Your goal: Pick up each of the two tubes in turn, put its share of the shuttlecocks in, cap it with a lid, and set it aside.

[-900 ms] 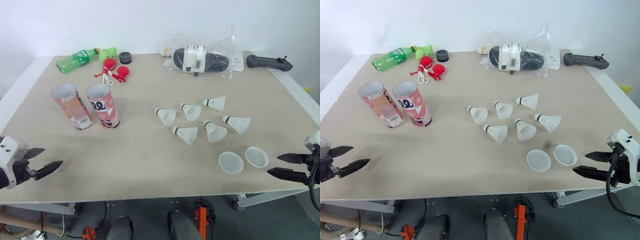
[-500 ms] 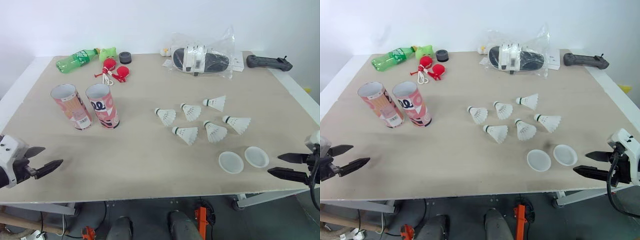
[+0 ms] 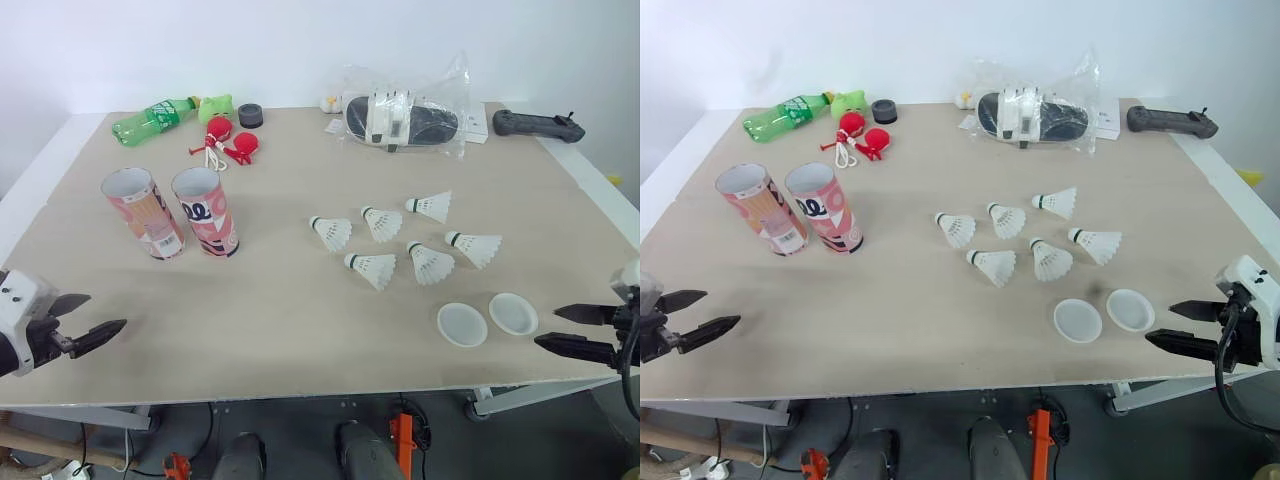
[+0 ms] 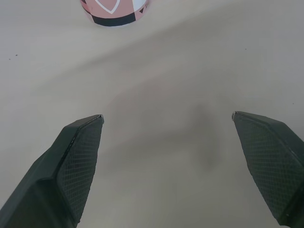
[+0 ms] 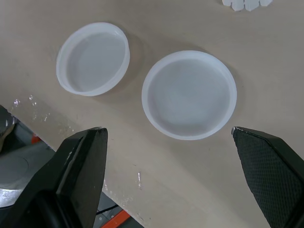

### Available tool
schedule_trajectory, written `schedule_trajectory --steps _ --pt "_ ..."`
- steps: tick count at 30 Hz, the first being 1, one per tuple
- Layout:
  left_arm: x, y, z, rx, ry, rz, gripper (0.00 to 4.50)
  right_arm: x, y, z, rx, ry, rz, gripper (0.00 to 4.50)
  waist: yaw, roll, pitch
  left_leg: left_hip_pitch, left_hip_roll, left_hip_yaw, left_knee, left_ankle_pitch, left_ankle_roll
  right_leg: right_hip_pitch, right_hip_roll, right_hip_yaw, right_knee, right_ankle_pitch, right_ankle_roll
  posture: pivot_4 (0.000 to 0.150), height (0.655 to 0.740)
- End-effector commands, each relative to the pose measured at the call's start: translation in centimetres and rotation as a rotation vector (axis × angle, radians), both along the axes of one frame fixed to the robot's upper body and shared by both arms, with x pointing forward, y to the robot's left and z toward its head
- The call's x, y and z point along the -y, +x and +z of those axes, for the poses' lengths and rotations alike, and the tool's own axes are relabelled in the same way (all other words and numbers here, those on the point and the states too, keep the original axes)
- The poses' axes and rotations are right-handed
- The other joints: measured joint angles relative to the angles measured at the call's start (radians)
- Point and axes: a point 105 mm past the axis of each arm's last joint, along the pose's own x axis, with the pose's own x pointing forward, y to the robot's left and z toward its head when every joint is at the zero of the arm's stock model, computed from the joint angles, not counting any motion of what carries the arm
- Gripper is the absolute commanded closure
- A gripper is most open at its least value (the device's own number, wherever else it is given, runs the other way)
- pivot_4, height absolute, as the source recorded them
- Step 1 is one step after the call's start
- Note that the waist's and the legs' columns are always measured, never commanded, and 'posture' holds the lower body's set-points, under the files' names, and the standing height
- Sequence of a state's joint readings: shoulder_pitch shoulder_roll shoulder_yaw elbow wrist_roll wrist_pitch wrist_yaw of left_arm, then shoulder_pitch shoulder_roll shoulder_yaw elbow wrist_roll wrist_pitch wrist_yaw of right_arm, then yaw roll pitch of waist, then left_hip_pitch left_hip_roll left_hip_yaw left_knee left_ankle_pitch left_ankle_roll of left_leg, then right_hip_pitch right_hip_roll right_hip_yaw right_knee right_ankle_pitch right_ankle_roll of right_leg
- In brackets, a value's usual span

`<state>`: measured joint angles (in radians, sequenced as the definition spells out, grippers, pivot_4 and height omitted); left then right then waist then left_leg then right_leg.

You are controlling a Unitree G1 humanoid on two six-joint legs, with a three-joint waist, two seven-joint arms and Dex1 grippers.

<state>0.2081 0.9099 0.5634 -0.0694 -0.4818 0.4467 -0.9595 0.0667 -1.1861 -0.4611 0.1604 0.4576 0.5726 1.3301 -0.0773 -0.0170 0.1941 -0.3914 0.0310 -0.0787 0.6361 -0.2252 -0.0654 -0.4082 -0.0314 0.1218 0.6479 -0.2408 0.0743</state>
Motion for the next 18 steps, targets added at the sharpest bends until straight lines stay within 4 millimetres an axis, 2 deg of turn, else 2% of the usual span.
schedule_trajectory --steps 1,4,6,12,18 --pt "-0.2 0.5 1.3 0.074 -0.018 0.033 0.00 -2.1 0.9 3.3 0.143 0.109 0.057 0.03 0.000 0.000 0.000 0.000 0.000 0.000 0.000 0.000 0.000 0.000 0.000 0.000 0.000 0.000 0.000 0.150 0.7400" --pt "-0.2 1.2 1.7 0.157 -0.083 0.089 0.00 -5.5 1.4 5.1 0.219 0.201 0.159 0.03 -0.003 0.000 0.000 0.001 0.000 0.000 0.000 0.000 0.000 0.001 0.000 0.000 0.001 0.002 0.002 0.150 0.7400" --pt "0.4 1.7 1.1 0.198 -0.111 0.117 0.00 -8.5 2.0 6.1 0.280 0.223 0.241 0.03 -0.005 0.000 0.000 0.002 0.001 0.000 0.000 0.000 0.000 0.001 0.001 0.000 0.001 0.004 0.004 0.150 0.7400" --pt "3.2 3.6 -1.1 0.313 -0.148 0.206 0.00 -19.1 2.9 9.6 0.467 0.349 0.519 0.03 -0.001 -0.002 -0.001 0.001 0.001 -0.001 0.002 0.001 -0.001 0.001 0.002 0.001 0.001 0.006 0.004 0.150 0.7400" --pt "4.5 6.4 -1.4 0.411 -0.201 0.330 0.00 -23.7 3.2 10.7 0.538 0.398 0.619 0.03 0.027 -0.007 -0.004 -0.002 0.000 -0.004 0.003 0.001 -0.001 0.001 0.002 0.000 0.000 0.007 0.004 0.150 0.7400"
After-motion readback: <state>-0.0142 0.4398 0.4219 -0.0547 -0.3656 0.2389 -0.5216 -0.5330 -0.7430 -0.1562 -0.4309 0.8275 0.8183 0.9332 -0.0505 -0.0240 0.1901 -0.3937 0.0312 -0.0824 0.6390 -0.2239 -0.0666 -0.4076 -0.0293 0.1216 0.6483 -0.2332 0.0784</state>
